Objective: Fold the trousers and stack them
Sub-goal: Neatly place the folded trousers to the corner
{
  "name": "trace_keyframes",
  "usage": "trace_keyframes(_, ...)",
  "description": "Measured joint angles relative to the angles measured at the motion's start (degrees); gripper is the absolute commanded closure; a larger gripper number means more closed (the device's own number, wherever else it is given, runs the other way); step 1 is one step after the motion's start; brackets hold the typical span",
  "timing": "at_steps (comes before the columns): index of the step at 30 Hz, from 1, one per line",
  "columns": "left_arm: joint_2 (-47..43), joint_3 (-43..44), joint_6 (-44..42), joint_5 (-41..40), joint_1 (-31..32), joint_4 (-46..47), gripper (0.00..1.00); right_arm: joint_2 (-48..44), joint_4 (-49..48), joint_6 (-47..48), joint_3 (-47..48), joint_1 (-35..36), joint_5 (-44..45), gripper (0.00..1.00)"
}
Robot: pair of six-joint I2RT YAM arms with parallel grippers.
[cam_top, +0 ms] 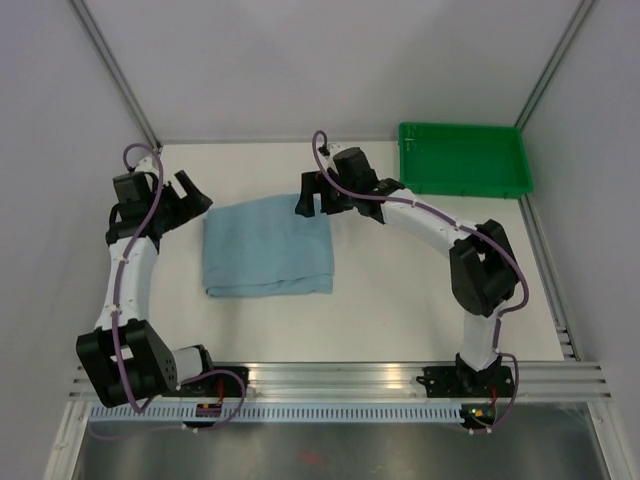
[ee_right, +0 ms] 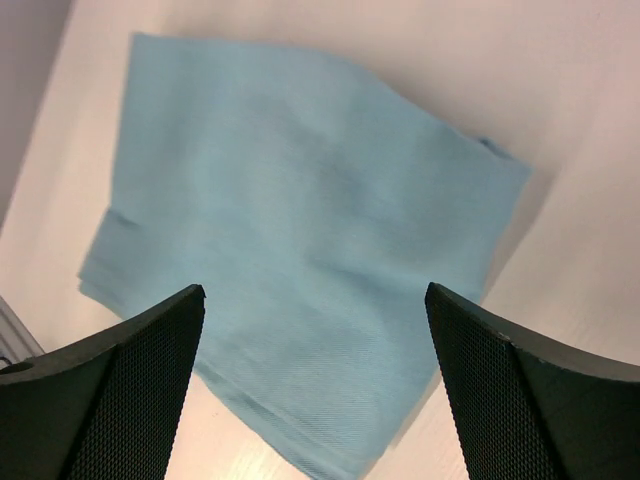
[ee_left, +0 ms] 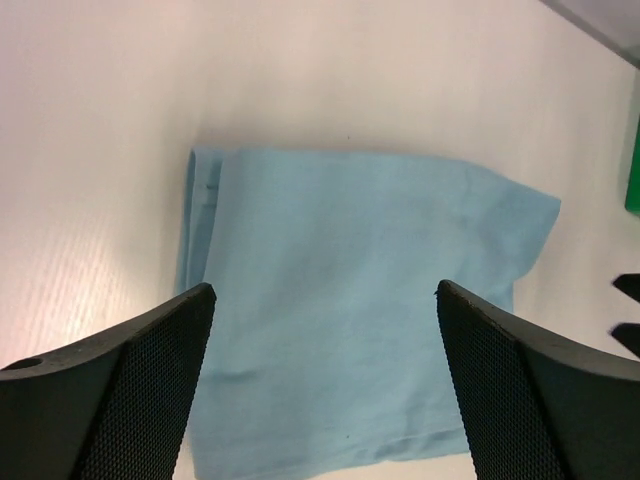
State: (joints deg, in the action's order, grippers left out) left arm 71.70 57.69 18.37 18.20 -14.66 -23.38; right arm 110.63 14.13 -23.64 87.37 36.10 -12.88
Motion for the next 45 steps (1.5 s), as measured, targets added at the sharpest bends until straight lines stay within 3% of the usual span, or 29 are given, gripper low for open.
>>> trace_keyframes(5, 0.9, 2.1, -4.07, -0.79, 0.0, -1.07, 0.02, -5.25, -2.01, 0.33, -0.66, -0.57, 1.38, 0.02)
trace_keyframes(15, 1.95, -3.34, -7.08, -1.42, 0.0, -1.31, 0.05, -5.62, -3.28, -0.68, -13.75, -3.04, 3.76, 0.02)
trace_keyframes(24, 9.53, -9.73, -6.27, -2.36, 0.0, 0.79, 0.11, 2.78, -9.9, -4.72, -11.85, -1.79, 1.27, 0.02)
trace_keyframes(29, 14.27, -9.77, -6.23, -2.58, 0.0, 4.2, 0.2, 8.02, -9.35, -4.59, -8.02, 0.02, 1.7, 0.02)
trace_keyframes(35, 19.85, -9.49, -6.21, -1.55, 0.0, 7.43, 0.29, 8.02, -8.07, -4.55, -6.78, -0.13, 2.36, 0.02)
trace_keyframes(36, 20.24, -9.31, -6.21, -1.46, -0.02, 7.72, 0.32, 7.72, -7.54, -4.55, -6.69, -0.39, 2.32, 0.02)
trace_keyframes(40, 22.97, -7.69, -5.42, -0.39, -0.02, 8.22, 0.76, 2.82, -4.59, -4.63, -6.67, -2.82, 2.27, 0.02)
trace_keyframes(41, 23.82, -7.13, -4.98, 0.31, -0.07, 8.33, 0.83, 0.79, -4.22, -4.7, -6.67, -3.87, 2.23, 0.02)
trace_keyframes(42, 24.57, -6.34, -4.68, 1.07, -0.11, 8.2, 0.97, -1.6, -4.04, -4.83, -6.67, -5.16, 2.29, 0.02)
trace_keyframes(45, 26.93, -3.45, -3.93, 1.97, -0.11, 8.07, 0.98, -8.31, -4.0, -5.16, -5.95, -9.38, 2.38, 0.02)
